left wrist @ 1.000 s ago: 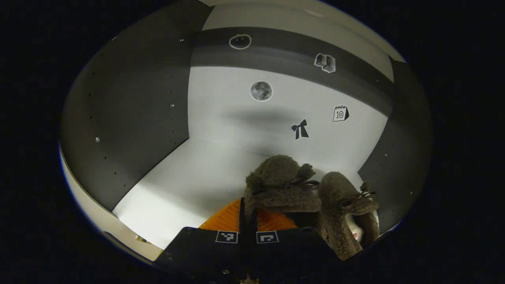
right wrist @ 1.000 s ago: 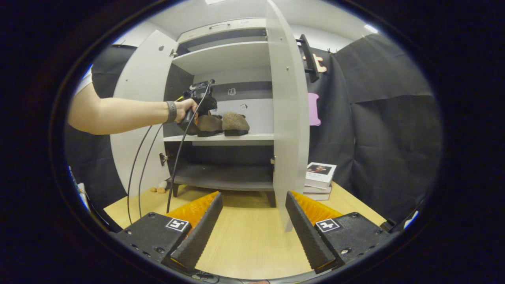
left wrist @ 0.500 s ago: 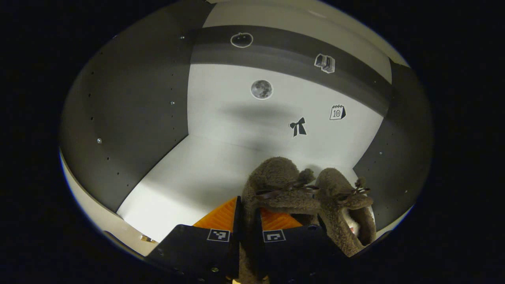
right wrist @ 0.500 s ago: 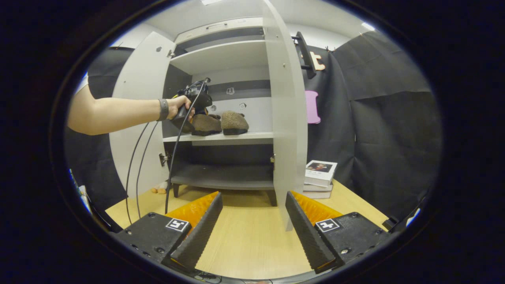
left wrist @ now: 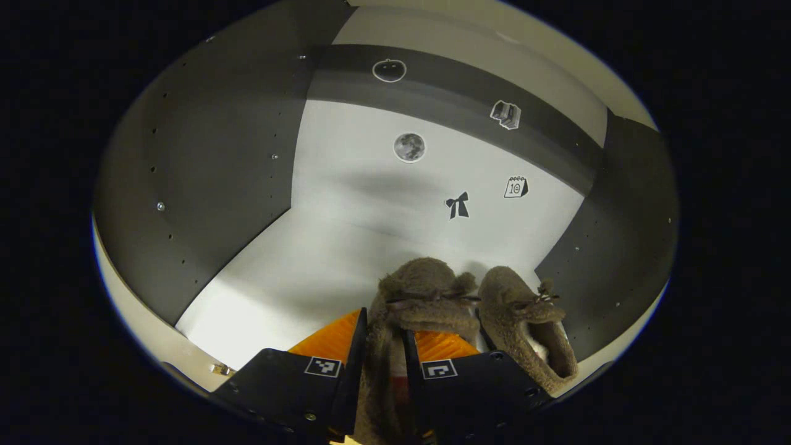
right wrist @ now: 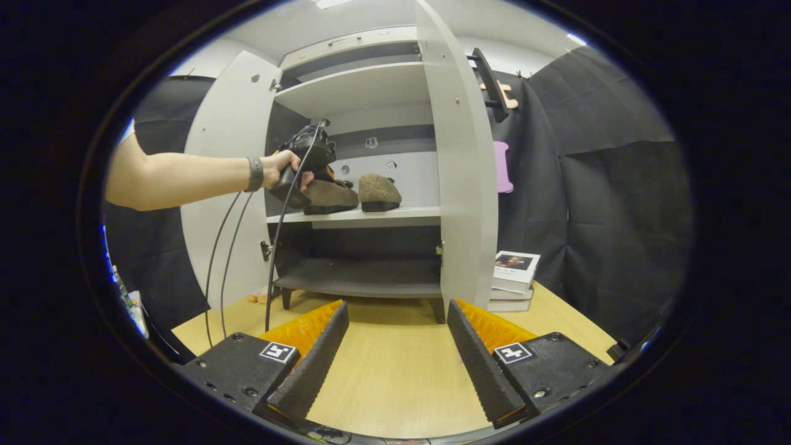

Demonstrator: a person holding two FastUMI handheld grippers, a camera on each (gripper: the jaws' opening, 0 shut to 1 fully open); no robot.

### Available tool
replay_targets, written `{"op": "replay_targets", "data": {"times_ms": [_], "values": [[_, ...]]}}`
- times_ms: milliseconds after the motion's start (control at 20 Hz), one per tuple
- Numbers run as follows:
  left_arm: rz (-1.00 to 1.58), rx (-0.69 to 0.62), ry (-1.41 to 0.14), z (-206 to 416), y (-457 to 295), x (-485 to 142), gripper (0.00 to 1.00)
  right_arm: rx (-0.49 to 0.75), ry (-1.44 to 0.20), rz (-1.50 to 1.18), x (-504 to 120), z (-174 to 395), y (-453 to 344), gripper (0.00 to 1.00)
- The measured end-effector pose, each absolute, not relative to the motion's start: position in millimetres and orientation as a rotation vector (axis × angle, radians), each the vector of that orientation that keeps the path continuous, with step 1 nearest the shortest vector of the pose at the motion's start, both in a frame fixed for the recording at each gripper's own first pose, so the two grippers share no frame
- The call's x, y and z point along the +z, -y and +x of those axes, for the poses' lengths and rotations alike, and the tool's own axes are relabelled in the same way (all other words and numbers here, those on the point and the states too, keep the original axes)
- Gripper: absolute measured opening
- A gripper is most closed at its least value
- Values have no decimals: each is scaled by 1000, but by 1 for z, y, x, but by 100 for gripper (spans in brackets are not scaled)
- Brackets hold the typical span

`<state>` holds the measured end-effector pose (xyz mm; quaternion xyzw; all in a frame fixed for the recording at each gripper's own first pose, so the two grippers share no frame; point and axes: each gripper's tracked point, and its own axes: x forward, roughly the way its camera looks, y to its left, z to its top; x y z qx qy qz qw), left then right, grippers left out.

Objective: Grab one shoe with the right hand and put it into the shoe cabinet, grab the other shoe with the left hand and put it into the shoe cabinet; then close the right door with the right hand and the left door with the left hand.

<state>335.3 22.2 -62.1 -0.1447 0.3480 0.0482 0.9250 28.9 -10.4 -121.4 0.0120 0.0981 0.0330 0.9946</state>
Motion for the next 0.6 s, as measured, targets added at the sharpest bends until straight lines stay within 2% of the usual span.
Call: {"op": "replay_targets", "data": {"times_ms": [50, 100, 150, 200, 250, 300, 400, 600], "values": [[-285, 103, -732, 332, -21, -63, 33, 64, -199, 23, -122, 28, 11, 100], [-263, 102, -733, 330, -21, -60, 34, 60, -199, 21, -123, 26, 14, 100], [-242, 99, -716, 328, -21, -53, 56, 56, -196, 20, -123, 24, 15, 100], [-230, 95, -698, 327, -22, -46, 47, 51, -193, 19, -121, 23, 17, 100], [-226, 85, -688, 323, -20, -40, 70, 47, -193, 18, -121, 22, 19, 100], [-226, 72, -677, 315, -19, -34, 58, 43, -191, 18, -120, 21, 21, 100], [-231, 46, -599, 299, -20, -9, 59, 39, -187, 20, -118, 21, 23, 100], [-230, -43, -298, 242, -17, 66, 63, 51, -198, 18, -122, 24, 20, 100]]}}
